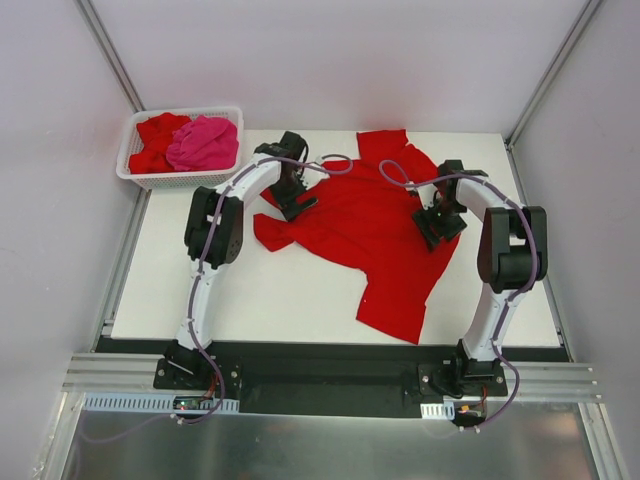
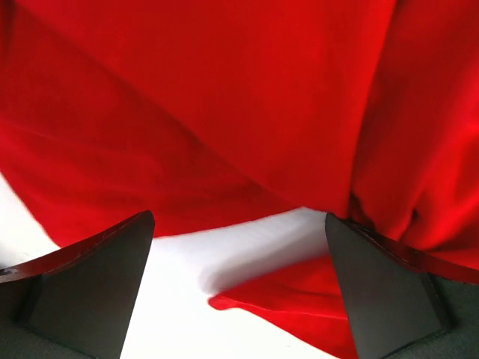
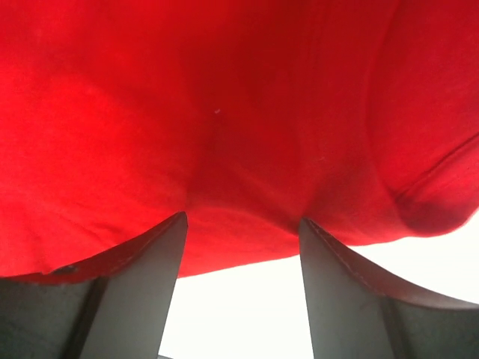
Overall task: Fold and stack the t-shirts
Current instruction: Flatten out the tshirt
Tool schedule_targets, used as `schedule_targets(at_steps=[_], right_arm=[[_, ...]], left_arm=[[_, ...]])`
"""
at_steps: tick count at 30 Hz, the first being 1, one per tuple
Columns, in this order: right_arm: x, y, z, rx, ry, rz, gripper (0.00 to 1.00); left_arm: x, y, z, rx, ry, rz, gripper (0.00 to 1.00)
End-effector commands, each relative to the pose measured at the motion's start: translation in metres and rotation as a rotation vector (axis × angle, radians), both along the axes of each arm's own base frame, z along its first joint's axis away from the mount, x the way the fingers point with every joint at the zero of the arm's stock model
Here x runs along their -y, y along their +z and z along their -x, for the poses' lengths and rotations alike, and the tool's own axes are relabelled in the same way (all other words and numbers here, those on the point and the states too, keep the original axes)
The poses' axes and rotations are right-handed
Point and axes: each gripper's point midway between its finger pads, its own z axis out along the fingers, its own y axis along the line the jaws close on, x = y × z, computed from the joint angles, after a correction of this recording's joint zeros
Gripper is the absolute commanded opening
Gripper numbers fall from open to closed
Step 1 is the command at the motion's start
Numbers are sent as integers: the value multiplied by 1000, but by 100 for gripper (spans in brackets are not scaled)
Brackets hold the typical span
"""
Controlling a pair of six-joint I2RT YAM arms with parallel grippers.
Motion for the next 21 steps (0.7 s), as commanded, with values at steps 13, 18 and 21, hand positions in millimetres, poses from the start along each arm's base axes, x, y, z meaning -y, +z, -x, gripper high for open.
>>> schedule_targets(at_steps=[13,18,21], right_arm=[[-13,19,44,-108,64,-100,63],[-11,13,46,-133,61,-92,63],[-12,11,43,-129,68,-93,63]], left_arm=[[-14,-18,-41,76,-150,-137,99],[-23,6,-31,95,-189,-144,99],[-29,26,-24,120,-218,-147,99]])
